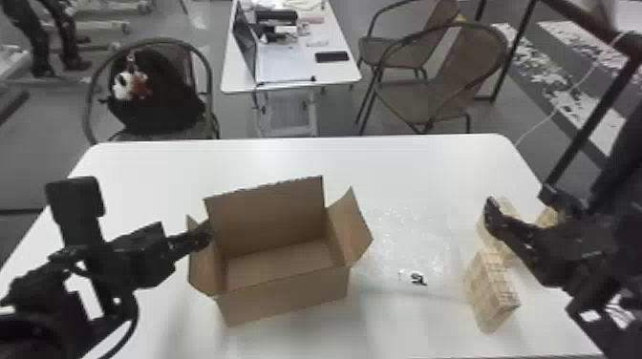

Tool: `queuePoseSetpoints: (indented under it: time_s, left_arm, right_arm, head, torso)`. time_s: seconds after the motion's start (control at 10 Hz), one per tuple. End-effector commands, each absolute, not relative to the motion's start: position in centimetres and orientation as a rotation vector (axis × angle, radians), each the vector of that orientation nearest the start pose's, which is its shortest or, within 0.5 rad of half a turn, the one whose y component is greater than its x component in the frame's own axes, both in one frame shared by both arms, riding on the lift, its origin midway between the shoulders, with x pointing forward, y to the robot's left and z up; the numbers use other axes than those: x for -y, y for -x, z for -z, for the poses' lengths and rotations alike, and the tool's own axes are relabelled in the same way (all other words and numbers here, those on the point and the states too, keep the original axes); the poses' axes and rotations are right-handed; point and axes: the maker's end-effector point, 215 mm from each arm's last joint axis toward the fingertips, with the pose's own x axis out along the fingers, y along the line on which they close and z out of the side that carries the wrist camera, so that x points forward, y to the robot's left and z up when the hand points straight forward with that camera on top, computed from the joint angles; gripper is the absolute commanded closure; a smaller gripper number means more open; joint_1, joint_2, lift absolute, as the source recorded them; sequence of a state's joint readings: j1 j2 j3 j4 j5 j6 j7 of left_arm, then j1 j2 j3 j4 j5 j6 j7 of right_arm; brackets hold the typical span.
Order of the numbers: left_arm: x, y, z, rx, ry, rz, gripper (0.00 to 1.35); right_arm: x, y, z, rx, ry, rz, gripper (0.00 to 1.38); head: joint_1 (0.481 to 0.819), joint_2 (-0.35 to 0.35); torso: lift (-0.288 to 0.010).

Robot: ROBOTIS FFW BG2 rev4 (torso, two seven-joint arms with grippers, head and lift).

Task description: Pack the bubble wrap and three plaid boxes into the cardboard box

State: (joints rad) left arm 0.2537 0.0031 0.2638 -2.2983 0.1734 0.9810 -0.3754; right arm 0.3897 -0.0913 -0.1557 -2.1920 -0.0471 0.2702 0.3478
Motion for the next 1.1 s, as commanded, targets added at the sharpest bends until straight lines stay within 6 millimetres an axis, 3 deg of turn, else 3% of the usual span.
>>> queuePoseSetpoints:
  time_s: [0.0, 0.3, 0.4, 0.5, 0.6, 0.8, 1.0]
  left_arm:
    - [-24.7, -46.2, 35.3, -0.476, 0.225, 0.219, 0.31]
    - [-24.7, -45.9, 36.2, -0.515, 0.226, 0.214, 0.32]
    - [-24.7, -45.8, 36.5, -0.526, 0.229, 0.215, 0.42]
    - [-24.7, -45.7, 36.8, -0.537, 0.230, 0.211, 0.78]
    - [-24.7, -45.5, 37.2, -0.549, 0.229, 0.210, 0.91]
    - [-25.0, -45.7, 37.0, -0.546, 0.218, 0.201, 1.11]
    - [-25.4, -46.4, 36.3, -0.528, 0.194, 0.193, 1.11]
  right_arm:
    - [24.3, -47.4, 28.3, -0.041, 0.092, -0.250, 0.40]
    - [24.2, -47.5, 28.0, -0.030, 0.091, -0.251, 0.40]
    - [24.2, -47.5, 28.0, -0.030, 0.090, -0.251, 0.40]
    - [24.2, -47.5, 27.9, -0.027, 0.090, -0.252, 0.40]
    - [24.2, -47.5, 27.9, -0.023, 0.090, -0.252, 0.40]
    - [24.2, -47.5, 28.0, -0.019, 0.086, -0.252, 0.40]
    - [24.1, -47.5, 27.7, -0.007, 0.087, -0.253, 0.40]
  head:
    - [0.695, 0.010]
    - [0.695, 0.007]
    - [0.695, 0.007]
    - [0.695, 0.007]
    - [0.695, 0.007]
    - [0.695, 0.007]
    - [0.695, 0.011]
  torso:
    - [-0.092]
    - [-0.092]
    - [-0.092]
    - [-0.092]
    - [-0.092]
    - [-0.092]
    - [-0.092]
